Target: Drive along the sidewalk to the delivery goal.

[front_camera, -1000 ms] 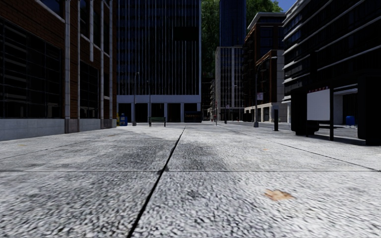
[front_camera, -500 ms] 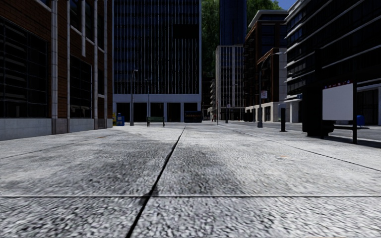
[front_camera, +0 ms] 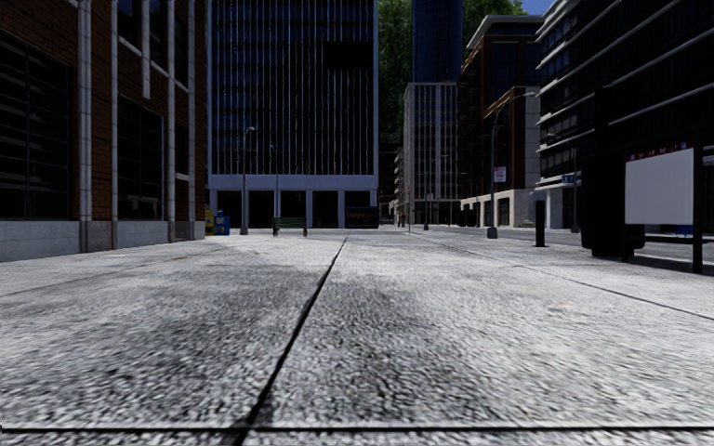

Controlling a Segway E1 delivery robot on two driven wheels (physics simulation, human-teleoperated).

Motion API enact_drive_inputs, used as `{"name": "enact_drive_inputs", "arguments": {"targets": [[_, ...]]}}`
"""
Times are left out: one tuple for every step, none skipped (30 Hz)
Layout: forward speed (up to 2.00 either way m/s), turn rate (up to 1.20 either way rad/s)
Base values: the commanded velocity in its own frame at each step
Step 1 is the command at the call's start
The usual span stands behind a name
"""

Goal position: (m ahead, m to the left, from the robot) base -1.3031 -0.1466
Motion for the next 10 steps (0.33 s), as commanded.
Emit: {"name": "enact_drive_inputs", "arguments": {"targets": [[0.00, 0.00], [0.00, 0.00], [0.00, 0.00], [0.00, 0.00], [0.00, 0.00], [0.00, 0.00], [0.00, 0.00], [0.00, 0.00], [0.00, 0.00], [0.00, 0.00]]}}
